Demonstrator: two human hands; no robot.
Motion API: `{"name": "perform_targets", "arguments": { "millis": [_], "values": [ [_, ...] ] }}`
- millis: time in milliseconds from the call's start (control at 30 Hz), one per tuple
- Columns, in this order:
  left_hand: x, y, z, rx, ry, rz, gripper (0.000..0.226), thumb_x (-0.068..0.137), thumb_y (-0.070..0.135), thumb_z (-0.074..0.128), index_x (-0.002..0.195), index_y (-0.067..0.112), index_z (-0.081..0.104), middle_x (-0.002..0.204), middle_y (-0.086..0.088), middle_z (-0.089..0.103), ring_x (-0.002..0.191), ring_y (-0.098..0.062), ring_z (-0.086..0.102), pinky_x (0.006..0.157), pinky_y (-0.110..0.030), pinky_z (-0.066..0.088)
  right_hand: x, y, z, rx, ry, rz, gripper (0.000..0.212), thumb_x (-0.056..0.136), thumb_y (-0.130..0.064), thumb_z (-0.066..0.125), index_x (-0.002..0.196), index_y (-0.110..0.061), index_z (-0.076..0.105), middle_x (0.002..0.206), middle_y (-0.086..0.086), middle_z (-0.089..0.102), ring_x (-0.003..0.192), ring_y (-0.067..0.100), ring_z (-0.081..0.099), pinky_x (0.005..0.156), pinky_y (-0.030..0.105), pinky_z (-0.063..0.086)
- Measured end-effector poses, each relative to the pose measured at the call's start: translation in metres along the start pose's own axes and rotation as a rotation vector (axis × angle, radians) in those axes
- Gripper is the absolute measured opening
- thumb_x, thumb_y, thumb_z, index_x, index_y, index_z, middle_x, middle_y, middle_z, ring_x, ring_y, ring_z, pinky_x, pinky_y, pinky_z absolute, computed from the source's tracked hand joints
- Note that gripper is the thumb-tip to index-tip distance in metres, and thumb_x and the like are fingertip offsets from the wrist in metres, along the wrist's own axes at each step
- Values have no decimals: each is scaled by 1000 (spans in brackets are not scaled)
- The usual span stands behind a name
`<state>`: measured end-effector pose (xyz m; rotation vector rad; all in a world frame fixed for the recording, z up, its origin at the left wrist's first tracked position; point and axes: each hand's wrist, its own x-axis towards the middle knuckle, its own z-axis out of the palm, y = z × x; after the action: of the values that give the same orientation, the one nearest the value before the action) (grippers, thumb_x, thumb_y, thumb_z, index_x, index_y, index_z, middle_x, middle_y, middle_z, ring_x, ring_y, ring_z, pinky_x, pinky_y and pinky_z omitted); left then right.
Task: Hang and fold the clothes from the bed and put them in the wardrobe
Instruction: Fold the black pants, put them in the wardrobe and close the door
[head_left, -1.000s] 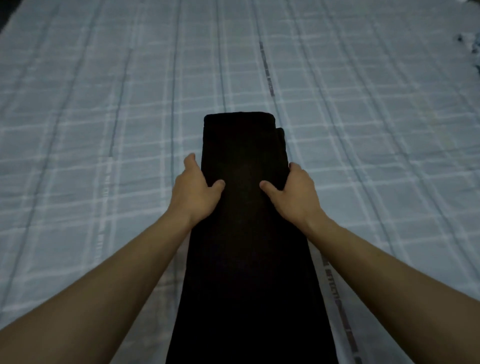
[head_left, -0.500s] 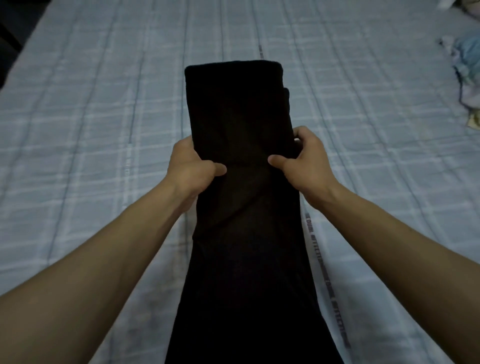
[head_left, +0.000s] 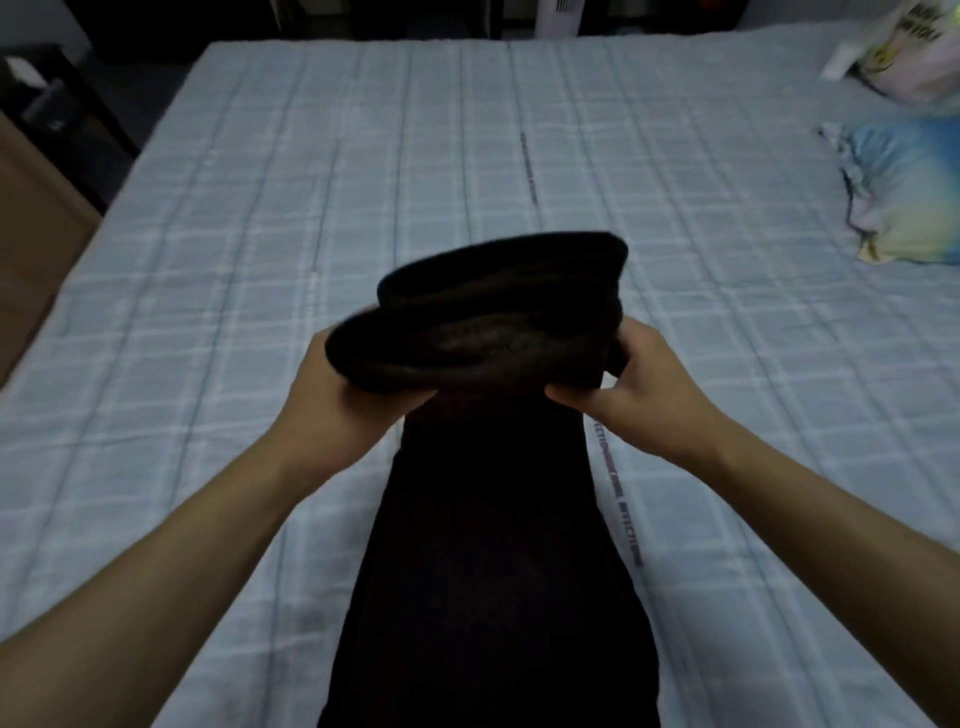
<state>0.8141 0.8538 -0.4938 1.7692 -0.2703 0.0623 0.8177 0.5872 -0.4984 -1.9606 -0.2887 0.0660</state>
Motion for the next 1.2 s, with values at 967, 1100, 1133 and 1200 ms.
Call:
{"name": "perform_targets", "arguments": {
  "millis": [967,1100,1133,1200],
  "values": [
    [-144,-39,71,947,-291,76,51,103,32,31,150,15,39,153,-5,42,142,-22,36,119,-32,22,-141,11,116,-856,-182,119,61,103,-40,29,157,-15,15,163,13,16,150,29,15,122,45,19],
    [-177,-85,70,1113,-442,1,64,103,46,23,158,26,-3,165,4,-12,152,-13,-15,125,-44,-1,-172,54,129,-1010,-258,129,68,101,-51,17,157,-20,-8,164,4,-17,150,22,-22,124,46,1],
    [-185,-92,70,1101,-439,-3,65,103,49,23,158,26,-3,166,4,-11,152,-12,-15,124,-47,2,-178,62,131,-1010,-236,119,69,101,-53,18,158,-20,-4,165,5,-14,151,22,-19,124,45,1],
    [-191,-106,75,1068,-431,-23,66,102,50,24,159,26,0,167,3,-6,153,-13,-10,123,-51,7,-181,75,137,-967,-194,115,69,100,-54,24,158,-21,5,166,7,-5,153,22,-10,123,43,3]
  ]
}}
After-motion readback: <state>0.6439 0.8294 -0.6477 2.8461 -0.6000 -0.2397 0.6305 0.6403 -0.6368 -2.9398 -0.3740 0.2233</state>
